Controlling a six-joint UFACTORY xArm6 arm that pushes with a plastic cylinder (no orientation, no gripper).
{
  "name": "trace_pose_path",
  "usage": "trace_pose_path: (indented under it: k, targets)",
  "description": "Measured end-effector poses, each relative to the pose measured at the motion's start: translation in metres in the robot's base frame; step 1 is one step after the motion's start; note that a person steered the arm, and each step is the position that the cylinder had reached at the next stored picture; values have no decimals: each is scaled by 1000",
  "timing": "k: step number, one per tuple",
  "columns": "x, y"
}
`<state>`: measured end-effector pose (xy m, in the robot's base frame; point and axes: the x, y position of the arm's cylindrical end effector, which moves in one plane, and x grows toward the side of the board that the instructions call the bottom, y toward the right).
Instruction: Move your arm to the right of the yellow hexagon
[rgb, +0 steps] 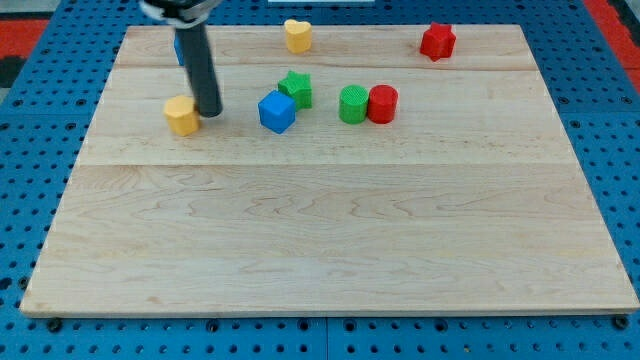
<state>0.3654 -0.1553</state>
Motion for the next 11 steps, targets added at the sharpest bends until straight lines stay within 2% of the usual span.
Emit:
trace_pose_path:
  k: [1, 2, 4, 9, 11]
  targets:
    - [9, -3]
    - [37, -21]
    - [54, 34]
    - [53, 31]
    - [9, 4]
